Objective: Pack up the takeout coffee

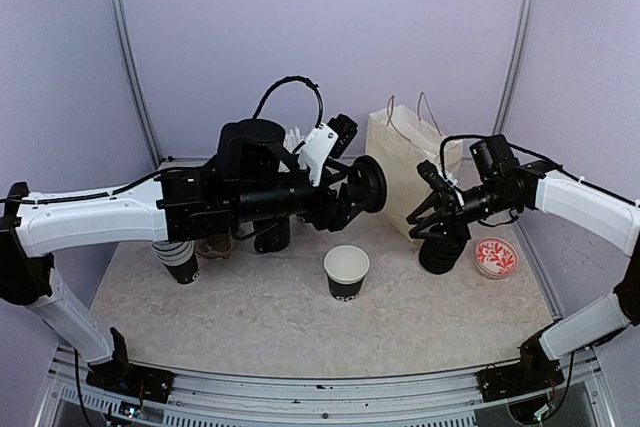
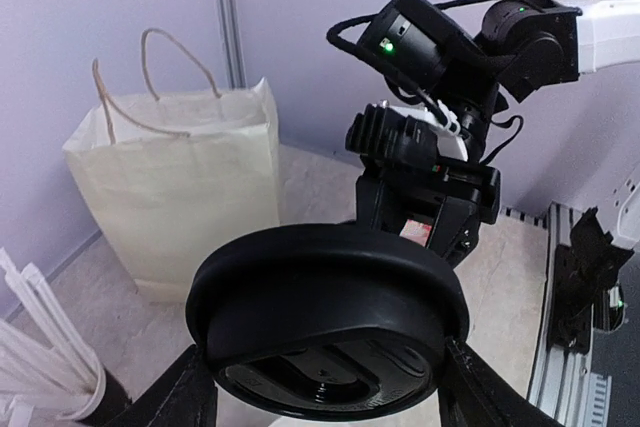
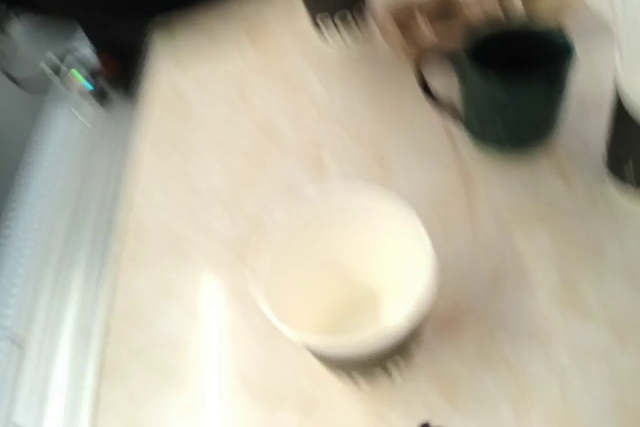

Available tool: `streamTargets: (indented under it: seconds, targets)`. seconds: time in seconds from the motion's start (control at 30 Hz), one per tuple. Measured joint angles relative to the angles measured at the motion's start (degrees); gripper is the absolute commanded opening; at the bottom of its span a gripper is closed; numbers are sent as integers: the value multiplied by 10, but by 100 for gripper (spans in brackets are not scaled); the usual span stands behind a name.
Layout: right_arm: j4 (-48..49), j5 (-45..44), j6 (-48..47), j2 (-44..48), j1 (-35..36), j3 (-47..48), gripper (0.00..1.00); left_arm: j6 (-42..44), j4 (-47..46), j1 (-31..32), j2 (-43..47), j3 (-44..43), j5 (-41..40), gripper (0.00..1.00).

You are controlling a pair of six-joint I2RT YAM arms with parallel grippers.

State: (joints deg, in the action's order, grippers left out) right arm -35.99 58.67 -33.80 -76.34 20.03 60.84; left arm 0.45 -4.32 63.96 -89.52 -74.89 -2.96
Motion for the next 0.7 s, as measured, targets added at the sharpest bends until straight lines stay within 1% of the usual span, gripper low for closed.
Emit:
streamTargets:
  seconds: [0.1,0.17,0.3,0.37,0.47,0.53,0.7]
  targets:
    - [26,-84,-12,-28,30,-22,40,-7,131,-6,11,-38,-21,68]
    - [41,-128,-26,-50,55,-25,43,-15,203,-11,11,-54,-26,69]
    - [58,-182,-72,-86,91,-25,48,-27,341,-30,11,-68,-24,68]
    - [63,-200,-103,-104,109,-25,48,-33,394,-39,11,-69,-24,67]
    - [71,-216,-134,-140,126,-20,53,-41,454,-46,11,-69,-24,67]
    - [71,-222,-149,-174,130,-4,55,-45,474,-47,11,-69,-23,67]
    - [78,-225,-181,-243,134,26,56,-55,503,-48,12,-68,-22,67]
